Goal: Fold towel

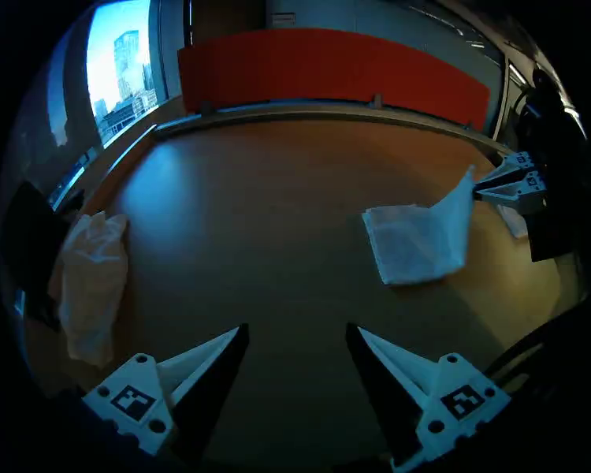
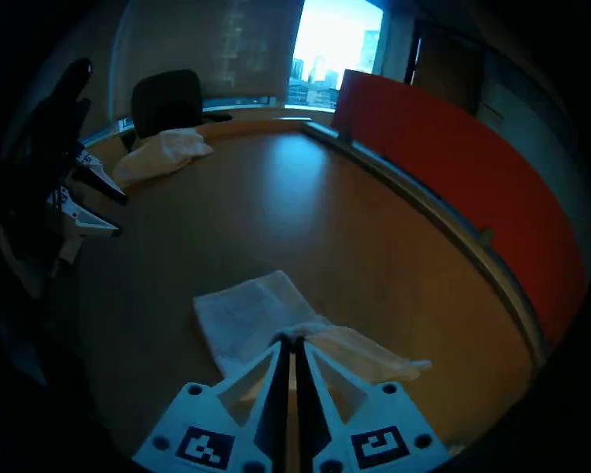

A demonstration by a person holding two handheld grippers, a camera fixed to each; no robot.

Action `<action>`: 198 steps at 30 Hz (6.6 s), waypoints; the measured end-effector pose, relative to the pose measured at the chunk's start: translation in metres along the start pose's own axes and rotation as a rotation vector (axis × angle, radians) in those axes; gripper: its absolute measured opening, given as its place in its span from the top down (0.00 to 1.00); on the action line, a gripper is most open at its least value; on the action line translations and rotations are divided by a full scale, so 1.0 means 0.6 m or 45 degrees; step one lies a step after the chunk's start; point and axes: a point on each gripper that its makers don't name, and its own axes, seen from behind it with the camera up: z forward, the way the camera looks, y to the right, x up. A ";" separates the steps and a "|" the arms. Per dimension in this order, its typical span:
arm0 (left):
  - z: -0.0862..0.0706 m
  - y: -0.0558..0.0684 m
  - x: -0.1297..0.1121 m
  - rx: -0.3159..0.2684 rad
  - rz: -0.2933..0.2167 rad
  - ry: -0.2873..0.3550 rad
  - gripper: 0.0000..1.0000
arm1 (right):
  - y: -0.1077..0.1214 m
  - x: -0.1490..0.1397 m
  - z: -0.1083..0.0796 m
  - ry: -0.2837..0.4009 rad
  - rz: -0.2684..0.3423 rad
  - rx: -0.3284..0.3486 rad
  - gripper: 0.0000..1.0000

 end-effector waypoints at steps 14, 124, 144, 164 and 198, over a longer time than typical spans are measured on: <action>-0.022 -0.026 -0.018 0.027 -0.026 -0.012 0.09 | -0.080 0.021 0.085 -0.019 -0.070 0.142 0.95; -0.024 -0.026 -0.027 0.031 -0.017 -0.007 0.09 | -0.111 -0.189 0.072 -0.208 0.227 -0.011 0.84; -0.020 -0.019 -0.019 0.015 -0.006 0.012 0.09 | -0.054 -0.141 0.044 -0.141 0.258 -0.075 0.95; -0.019 -0.012 0.034 -0.011 0.019 0.082 0.09 | 0.086 0.088 -0.058 0.103 0.135 -0.124 0.95; -0.001 0.012 0.059 -0.019 0.042 0.083 0.09 | 0.348 -0.058 -0.228 -0.025 0.244 -0.342 0.96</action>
